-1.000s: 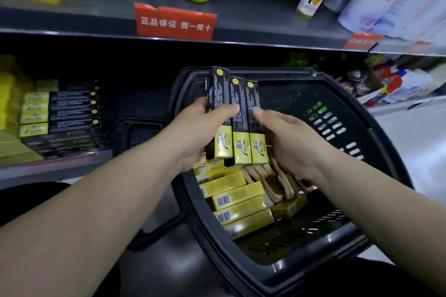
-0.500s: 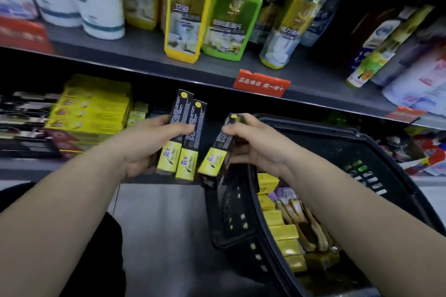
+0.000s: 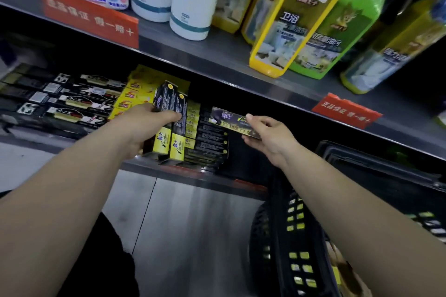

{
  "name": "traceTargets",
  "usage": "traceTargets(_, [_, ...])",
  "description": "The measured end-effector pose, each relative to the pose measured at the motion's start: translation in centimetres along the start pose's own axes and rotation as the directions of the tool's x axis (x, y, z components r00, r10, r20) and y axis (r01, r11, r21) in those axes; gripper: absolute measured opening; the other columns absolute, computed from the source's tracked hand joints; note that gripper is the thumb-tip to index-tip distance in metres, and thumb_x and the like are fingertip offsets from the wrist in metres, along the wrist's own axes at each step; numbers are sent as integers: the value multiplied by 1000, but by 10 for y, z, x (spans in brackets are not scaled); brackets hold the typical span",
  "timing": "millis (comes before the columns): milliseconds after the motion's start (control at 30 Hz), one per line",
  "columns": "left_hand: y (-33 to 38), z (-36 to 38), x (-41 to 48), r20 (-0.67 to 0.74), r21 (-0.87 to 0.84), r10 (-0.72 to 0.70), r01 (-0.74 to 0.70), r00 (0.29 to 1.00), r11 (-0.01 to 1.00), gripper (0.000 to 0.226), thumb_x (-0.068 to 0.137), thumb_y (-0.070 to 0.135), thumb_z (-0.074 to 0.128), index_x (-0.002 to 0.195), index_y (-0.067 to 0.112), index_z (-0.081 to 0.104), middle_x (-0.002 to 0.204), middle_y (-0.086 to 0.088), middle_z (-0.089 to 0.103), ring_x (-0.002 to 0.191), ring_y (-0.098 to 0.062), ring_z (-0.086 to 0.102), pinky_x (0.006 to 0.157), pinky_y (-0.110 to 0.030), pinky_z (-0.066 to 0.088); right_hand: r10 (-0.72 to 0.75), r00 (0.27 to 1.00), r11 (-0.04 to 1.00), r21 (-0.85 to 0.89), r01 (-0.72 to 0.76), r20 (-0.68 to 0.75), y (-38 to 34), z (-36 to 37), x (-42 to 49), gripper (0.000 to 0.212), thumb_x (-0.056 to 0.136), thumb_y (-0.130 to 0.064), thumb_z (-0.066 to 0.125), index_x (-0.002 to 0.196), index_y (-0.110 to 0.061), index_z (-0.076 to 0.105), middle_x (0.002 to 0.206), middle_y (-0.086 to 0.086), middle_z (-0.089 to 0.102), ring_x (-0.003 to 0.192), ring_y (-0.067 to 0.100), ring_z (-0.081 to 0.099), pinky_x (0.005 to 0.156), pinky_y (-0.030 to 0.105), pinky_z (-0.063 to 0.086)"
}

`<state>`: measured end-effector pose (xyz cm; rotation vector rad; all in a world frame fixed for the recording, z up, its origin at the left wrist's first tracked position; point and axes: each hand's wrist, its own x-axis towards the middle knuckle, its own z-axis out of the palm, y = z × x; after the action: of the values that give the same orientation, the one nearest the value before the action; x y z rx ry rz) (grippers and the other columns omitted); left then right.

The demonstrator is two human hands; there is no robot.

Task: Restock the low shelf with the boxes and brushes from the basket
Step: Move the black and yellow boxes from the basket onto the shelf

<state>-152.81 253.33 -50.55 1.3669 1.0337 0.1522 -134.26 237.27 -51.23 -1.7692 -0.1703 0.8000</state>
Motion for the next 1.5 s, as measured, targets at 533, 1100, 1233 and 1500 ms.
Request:
traceTargets(533, [-4, 0, 39, -3, -79, -27, 27, 1000, 997, 78, 81, 40, 67, 145, 16, 29, 146, -5, 40, 118, -19, 40, 92, -35, 31, -48, 960, 574, -779, 252, 275, 30, 48, 114, 37, 97, -25, 49, 133, -19, 44, 123, 11, 56, 98, 21, 55, 70, 21, 44])
traceTargets(1100, [8, 10, 25, 169, -149, -110, 135, 980, 980, 98, 43, 50, 80, 130, 14, 51, 130, -8, 58, 121, -29, 51, 103, -51, 39, 40, 794, 998, -58, -6, 607, -15, 76, 45, 43, 89, -16, 59, 128, -24, 43, 103, -5, 67, 90, 8, 67, 83, 27, 56])
traceTargets(1233, [2, 9, 33, 58, -159, -113, 121, 992, 980, 73, 66, 45, 79, 127, 13, 54, 124, -3, 59, 113, -24, 56, 95, -45, 46, 59, 909, 998, -37, -48, 412, -14, 57, 61, 8, 88, -22, 60, 95, -19, 62, 86, -4, 68, 81, 11, 63, 68, 18, 54])
traceTargets(1500, [-6, 12, 43, -183, -2, 79, -80, 980, 997, 67, 79, 43, 69, 135, 13, 46, 108, 2, 55, 92, -12, 45, 70, -24, 36, -2, 997, 994, 106, 10, -76, 2, 24, 112, 46, 83, -23, 70, 125, -15, 52, 128, 2, 56, 109, 12, 55, 68, 20, 56])
